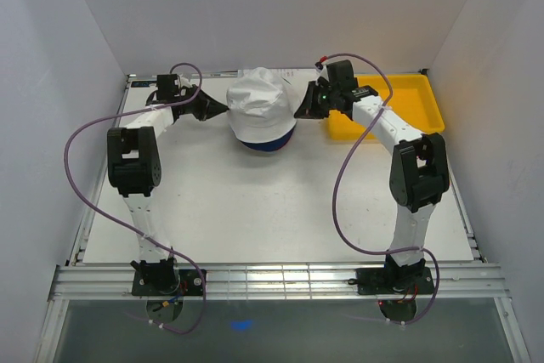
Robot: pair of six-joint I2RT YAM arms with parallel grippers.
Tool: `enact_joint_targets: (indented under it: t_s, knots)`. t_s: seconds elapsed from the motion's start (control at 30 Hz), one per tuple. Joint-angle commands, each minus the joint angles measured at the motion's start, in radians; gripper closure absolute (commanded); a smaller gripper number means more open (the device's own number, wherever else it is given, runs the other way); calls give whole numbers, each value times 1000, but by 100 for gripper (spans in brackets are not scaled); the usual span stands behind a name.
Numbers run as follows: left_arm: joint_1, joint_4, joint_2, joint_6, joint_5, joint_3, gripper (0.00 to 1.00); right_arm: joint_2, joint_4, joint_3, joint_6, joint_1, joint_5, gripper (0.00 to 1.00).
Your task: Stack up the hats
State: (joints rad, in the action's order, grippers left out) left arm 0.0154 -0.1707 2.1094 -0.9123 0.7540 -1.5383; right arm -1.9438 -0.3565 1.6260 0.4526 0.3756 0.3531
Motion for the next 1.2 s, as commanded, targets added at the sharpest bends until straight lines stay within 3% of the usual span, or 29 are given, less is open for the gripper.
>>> enact_joint_targets:
  t_s: [0.0,0.43,0.63,0.8,1.0,1.17]
  knots:
    - [37,-96,32,69,-202,-29,100,32,-33,-69,-28,-6,-28,92]
    - [37,-82,86,38,-122,-181,100,115,134,-291,58,66,38,92]
    - [37,-39,78,33,-70,-224,77,118,169,-304,92,82,57,91]
    - [43,-23,37,38,-51,-209,55,121,200,-299,124,82,83,71]
    - [61,-24,-55,49,-31,-143,49,131,202,-284,135,80,93,63]
    - [63,48,-173,-19,4,71,49,163,197,-294,141,57,75,62]
